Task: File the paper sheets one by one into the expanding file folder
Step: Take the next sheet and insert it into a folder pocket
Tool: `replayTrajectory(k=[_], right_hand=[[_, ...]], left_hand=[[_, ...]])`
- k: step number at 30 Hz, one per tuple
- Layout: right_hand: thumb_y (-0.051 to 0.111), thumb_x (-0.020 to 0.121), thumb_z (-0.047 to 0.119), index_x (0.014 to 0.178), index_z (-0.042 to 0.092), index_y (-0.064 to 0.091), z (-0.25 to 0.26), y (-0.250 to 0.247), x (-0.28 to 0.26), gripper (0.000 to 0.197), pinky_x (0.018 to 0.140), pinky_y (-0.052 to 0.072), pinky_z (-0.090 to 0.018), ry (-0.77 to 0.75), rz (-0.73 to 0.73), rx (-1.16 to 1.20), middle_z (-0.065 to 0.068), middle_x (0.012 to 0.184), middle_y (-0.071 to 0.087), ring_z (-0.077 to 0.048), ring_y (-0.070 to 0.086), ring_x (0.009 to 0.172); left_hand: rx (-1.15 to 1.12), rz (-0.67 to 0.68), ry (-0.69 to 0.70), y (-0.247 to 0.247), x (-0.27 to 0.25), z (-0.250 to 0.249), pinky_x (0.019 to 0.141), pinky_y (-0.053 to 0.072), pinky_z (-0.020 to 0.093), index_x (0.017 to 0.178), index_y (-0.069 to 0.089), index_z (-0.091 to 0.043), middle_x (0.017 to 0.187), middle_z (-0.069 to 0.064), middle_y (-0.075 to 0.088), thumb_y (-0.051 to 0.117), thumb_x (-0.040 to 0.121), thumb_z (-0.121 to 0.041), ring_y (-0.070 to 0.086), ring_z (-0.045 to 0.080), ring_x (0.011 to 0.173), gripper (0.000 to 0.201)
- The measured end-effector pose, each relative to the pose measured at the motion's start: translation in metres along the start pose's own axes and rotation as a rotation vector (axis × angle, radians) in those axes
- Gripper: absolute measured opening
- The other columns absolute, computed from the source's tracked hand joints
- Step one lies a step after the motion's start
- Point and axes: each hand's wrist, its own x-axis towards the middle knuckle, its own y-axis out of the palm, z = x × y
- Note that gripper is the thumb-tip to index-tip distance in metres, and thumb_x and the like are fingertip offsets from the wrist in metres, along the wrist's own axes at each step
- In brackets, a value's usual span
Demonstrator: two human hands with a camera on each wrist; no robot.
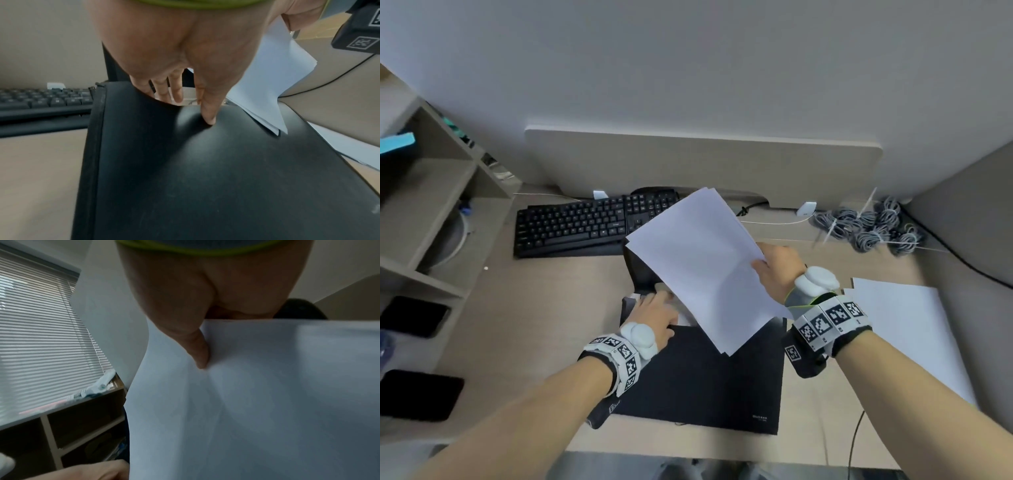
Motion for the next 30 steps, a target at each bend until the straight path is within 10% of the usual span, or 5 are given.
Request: replayTrajectory(k=[9, 18, 30], right_hand=[[0.048, 0.088, 0.01, 0.077, 0.01, 0.047, 0.021, -0.092, 0.0, 0.012, 0.068, 0.046, -0.043, -0.166, -0.23, 0.015, -0.019, 0.076, 0.059, -0.04, 0.053, 0.074], [0.048, 0.088, 0.012, 0.077, 0.013, 0.049, 0.03, -0.115, -0.001, 0.01, 0.066, 0.046, -0.043, -0.236, -0.28, 0.029, -0.014, 0.073, 0.058, -0.039, 0.053, 0.072], [0.047, 0.089, 0.014, 0.085, 0.007, 0.054, 0.034, -0.115, 0.003, 0.01, 0.068, 0.049, -0.044, -0.245, -0.267, 0.023, -0.015, 0.077, 0.062, -0.04, 0.054, 0.076]], left_hand=[[0.149, -0.183, 0.029, -0.075, -0.005, -0.014, 0.12, 0.0, 0.044, 0.085, 0.068, -0.025, 0.16, 0.002, 0.011, 0.065, 0.085, -0.03, 0.005, 0.025, 0.147, 0.006], [0.323, -0.195, -0.079, -0.085, -0.011, -0.018, 0.089, 0.038, 0.042, 0.072, 0.069, -0.026, 0.146, 0.009, 0.041, 0.073, 0.07, -0.016, 0.044, 0.033, 0.12, 0.012], [0.152, -0.213, -0.143, -0.093, -0.013, -0.021, 0.088, 0.045, 0.035, 0.137, 0.034, -0.026, 0.127, 0.003, 0.043, 0.045, 0.086, -0.068, 0.054, 0.029, 0.094, 0.067]])
